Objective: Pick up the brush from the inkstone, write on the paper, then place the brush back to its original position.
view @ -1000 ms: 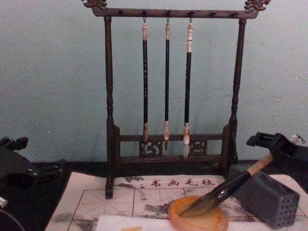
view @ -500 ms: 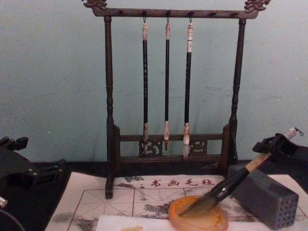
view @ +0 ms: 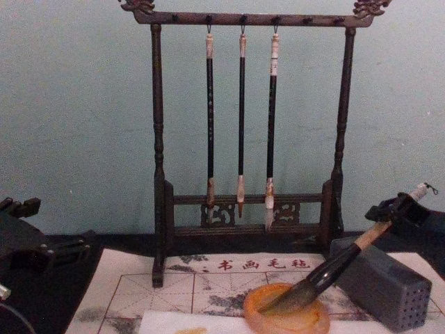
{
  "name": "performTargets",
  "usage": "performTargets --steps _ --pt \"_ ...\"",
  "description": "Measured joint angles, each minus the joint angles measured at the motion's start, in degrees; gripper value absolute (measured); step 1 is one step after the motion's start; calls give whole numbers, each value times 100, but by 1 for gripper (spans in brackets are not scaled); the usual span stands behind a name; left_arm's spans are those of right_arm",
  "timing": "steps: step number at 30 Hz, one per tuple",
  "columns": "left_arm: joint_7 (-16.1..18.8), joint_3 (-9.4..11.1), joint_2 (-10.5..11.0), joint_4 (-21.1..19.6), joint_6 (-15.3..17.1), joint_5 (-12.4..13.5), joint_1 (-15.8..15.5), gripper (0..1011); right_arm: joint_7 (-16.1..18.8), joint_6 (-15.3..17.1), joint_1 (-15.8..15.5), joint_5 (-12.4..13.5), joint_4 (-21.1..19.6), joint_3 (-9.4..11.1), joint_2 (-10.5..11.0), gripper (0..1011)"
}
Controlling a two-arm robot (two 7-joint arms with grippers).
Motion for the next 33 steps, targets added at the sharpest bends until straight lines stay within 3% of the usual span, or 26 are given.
performTargets --steps 10,23,33 --pt "0 0 0 0 0 0 0 1001 0 -1 0 0 1 -1 0 185" --pt "0 0 0 0 0 0 0 1001 143 -237 0 34 -256 -218 170 185" --pt "0 0 0 0 0 0 0 1001 381 -616 -18 -343 -523 -477 390 185"
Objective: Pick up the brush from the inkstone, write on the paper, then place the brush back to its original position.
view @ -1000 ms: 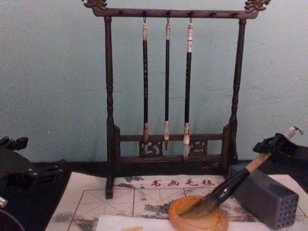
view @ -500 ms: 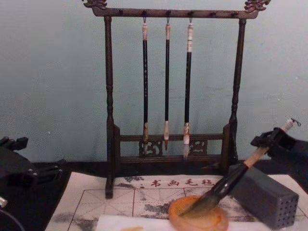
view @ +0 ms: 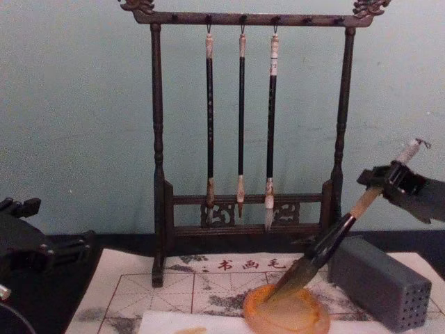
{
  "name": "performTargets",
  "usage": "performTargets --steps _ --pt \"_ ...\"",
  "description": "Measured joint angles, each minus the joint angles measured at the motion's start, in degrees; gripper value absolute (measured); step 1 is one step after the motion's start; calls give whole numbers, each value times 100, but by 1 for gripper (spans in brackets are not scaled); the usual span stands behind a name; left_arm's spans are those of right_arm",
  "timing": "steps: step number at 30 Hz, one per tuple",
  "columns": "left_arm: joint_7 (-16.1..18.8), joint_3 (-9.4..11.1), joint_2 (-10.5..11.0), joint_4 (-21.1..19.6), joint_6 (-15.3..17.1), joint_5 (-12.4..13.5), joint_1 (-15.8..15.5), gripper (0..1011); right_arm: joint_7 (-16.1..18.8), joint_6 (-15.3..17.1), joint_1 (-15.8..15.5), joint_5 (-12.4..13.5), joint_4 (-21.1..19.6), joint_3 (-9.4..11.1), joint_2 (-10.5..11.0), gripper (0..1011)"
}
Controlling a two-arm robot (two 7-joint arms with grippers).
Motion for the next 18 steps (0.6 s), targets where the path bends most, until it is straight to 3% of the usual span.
performTargets --steps 11,18 --pt "0 0 0 0 0 0 0 1001 303 -510 -110 -772 -285 -136 190 185" --pt "0 0 0 0 0 0 0 1001 717 -929 -245 -1264 -432 -187 356 185"
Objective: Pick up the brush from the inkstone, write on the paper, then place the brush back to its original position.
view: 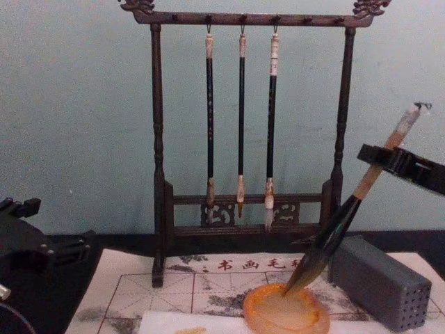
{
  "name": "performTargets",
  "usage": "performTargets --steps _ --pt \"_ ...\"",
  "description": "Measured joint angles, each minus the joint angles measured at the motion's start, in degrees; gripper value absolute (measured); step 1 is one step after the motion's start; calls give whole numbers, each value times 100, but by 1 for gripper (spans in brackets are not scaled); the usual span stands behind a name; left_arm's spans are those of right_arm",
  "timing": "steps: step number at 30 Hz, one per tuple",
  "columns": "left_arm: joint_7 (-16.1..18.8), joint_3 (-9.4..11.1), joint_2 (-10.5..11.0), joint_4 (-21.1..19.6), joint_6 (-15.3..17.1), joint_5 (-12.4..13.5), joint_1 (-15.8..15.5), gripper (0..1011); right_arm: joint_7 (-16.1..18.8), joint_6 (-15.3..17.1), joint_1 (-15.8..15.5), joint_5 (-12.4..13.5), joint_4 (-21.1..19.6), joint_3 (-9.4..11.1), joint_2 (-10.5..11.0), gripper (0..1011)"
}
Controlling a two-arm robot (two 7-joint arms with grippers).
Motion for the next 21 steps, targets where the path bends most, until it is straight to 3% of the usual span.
performTargets --steps 3,5,14,21 --pt "0 0 0 0 0 0 0 1001 298 -293 -61 -244 -16 -26 74 185" --pt "0 0 0 0 0 0 0 1001 356 -347 -74 -285 -17 -30 88 185" --pt "0 0 0 0 0 0 0 1001 1153 -1200 -337 -734 -18 -11 253 185" --pt "0 0 0 0 0 0 0 1001 1539 -1749 -511 -1049 -22 20 328 185"
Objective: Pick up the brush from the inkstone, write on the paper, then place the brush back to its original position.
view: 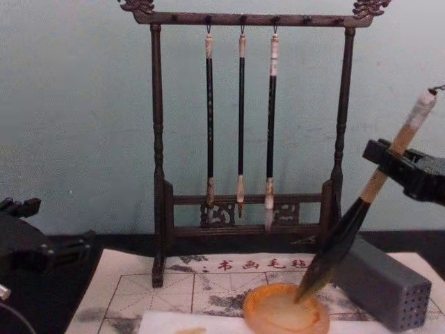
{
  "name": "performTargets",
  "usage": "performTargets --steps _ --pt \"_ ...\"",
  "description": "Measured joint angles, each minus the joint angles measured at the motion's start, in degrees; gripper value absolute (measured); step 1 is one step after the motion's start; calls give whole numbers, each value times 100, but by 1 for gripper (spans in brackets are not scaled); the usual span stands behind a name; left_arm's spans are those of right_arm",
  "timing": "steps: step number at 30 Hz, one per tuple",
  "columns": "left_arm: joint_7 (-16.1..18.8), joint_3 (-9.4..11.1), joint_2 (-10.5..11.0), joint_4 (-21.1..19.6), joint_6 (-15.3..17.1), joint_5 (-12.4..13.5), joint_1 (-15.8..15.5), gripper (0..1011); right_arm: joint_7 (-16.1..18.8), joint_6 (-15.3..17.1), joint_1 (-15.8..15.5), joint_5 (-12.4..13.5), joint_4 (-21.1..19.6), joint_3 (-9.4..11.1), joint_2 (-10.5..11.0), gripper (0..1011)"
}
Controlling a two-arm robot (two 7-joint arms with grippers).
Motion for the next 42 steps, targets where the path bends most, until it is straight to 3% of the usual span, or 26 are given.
performTargets --steps 13,42 --pt "0 0 0 0 0 0 0 1001 146 -327 -58 -490 165 25 -72 185" --pt "0 0 0 0 0 0 0 1001 453 -334 -542 -677 -225 453 10 185"
